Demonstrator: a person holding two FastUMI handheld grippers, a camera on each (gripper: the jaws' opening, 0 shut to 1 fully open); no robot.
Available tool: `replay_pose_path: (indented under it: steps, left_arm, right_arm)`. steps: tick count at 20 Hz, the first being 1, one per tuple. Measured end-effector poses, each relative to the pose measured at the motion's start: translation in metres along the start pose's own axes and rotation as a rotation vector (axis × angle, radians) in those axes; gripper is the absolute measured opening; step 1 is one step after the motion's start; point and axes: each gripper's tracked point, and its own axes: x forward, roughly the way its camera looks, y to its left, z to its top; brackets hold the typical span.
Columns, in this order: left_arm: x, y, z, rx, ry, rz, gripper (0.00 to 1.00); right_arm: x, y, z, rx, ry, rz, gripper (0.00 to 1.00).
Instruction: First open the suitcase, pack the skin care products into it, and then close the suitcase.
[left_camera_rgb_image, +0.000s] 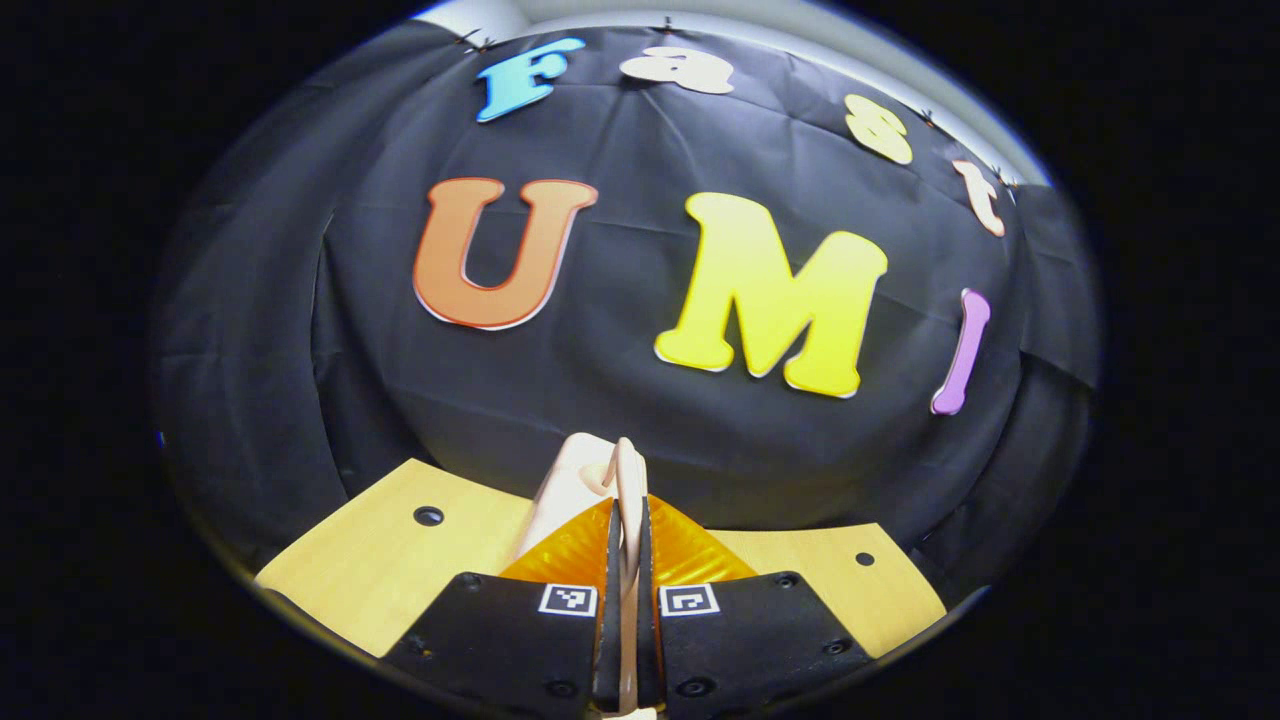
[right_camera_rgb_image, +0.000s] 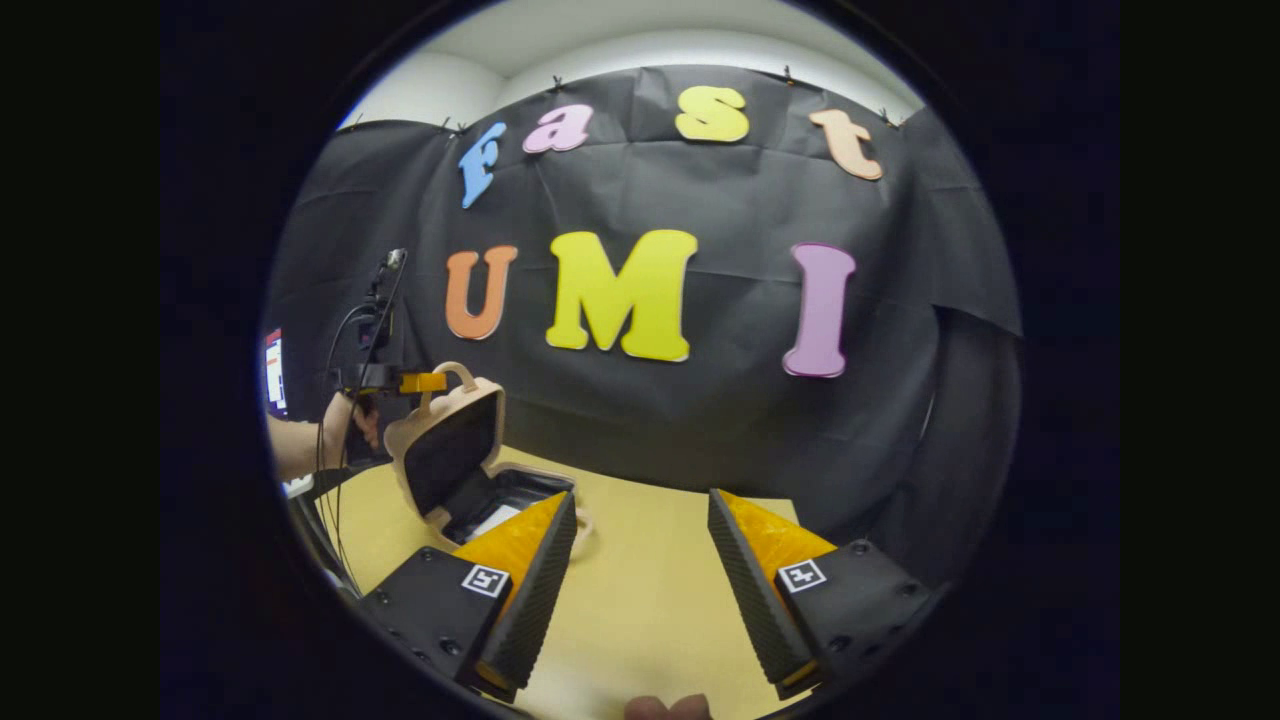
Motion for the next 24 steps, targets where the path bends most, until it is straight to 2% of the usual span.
replay_pose_path:
  steps: [2, 5, 8, 12, 13, 15, 19, 20, 21, 22, 23, 24]
  left_arm:
    - [0.011, -0.038, -0.019, 0.057, 0.015, -0.006, 0.09]
    - [0.027, -0.103, -0.074, 0.099, 0.097, -0.077, 0.10]
    - [0.042, -0.143, -0.134, 0.177, 0.173, -0.080, 0.10]
    - [0.078, -0.155, -0.189, 0.239, 0.237, -0.051, 0.10]
    - [0.082, -0.154, -0.199, 0.242, 0.262, -0.044, 0.10]
    - [0.088, -0.152, -0.214, 0.247, 0.289, -0.038, 0.10]
    - [0.089, -0.159, -0.224, 0.326, 0.279, -0.003, 0.12]
    - [0.090, -0.163, -0.232, 0.313, 0.310, -0.019, 0.15]
    - [0.087, -0.163, -0.240, 0.289, 0.338, -0.024, 0.33]
    - [0.086, -0.166, -0.240, 0.275, 0.337, -0.026, 0.39]
    - [0.083, -0.175, -0.231, 0.272, 0.310, -0.035, 0.49]
    - [0.076, -0.181, -0.220, 0.275, 0.290, -0.048, 0.51]
  right_arm:
    - [-0.010, -0.029, -0.011, 0.018, 0.016, -0.049, 0.79]
    - [-0.022, -0.066, -0.028, 0.052, 0.044, -0.117, 0.79]
    - [-0.038, -0.100, -0.042, 0.048, 0.072, -0.179, 0.79]
    - [-0.051, -0.139, -0.057, 0.065, 0.102, -0.243, 0.77]
    - [-0.053, -0.146, -0.062, 0.071, 0.115, -0.246, 0.79]
    - [-0.053, -0.151, -0.066, 0.070, 0.128, -0.242, 0.77]
    - [-0.049, -0.155, -0.068, 0.054, 0.127, -0.226, 0.79]
    - [-0.047, -0.154, -0.068, 0.054, 0.127, -0.220, 0.79]
    - [-0.044, -0.153, -0.068, 0.056, 0.127, -0.212, 0.79]
    - [-0.041, -0.151, -0.067, 0.059, 0.123, -0.204, 0.79]
    - [-0.037, -0.149, -0.066, 0.060, 0.119, -0.194, 0.79]
    - [-0.032, -0.147, -0.064, 0.059, 0.111, -0.186, 0.79]
